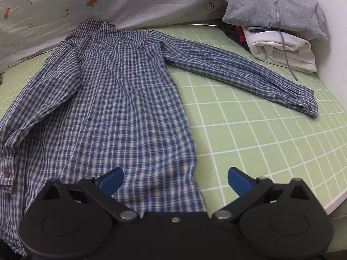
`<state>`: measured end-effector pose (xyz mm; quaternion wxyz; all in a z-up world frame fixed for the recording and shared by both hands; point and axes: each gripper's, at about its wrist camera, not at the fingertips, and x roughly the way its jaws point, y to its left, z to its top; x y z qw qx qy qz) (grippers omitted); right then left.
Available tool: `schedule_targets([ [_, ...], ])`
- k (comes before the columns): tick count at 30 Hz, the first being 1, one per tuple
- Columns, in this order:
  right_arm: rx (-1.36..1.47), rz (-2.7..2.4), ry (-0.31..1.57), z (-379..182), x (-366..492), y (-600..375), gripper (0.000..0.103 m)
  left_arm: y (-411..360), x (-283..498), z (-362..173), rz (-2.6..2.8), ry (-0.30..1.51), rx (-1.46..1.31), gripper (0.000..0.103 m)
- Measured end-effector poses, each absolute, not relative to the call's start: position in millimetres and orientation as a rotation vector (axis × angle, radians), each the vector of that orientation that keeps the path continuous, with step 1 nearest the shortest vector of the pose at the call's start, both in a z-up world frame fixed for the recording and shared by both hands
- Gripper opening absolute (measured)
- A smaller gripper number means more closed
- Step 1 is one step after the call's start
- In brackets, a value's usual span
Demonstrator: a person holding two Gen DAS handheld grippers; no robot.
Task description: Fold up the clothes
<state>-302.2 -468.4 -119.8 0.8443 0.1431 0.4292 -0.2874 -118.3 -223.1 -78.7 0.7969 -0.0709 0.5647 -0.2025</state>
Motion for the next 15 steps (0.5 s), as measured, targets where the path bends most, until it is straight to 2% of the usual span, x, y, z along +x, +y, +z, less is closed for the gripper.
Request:
schedule_targets([
  [5, 0.271, -0.635, 0.916, -111, -307, -453, 0.103, -219, -110, -101, -0.429, 1.272, -0.148, 0.011],
  [10, 0.28, -0.671, 0.914, -108, -321, -449, 0.103, -225, -104, -103, -0.442, 1.285, -0.131, 0.02],
  [13, 0.294, -0.69, 0.905, -106, -326, -452, 0.103, -232, -104, -98, -0.443, 1.288, -0.109, 0.036],
  [15, 0.306, -0.699, 0.894, -105, -327, -457, 0.103, -239, -107, -94, -0.433, 1.277, -0.083, 0.053],
])
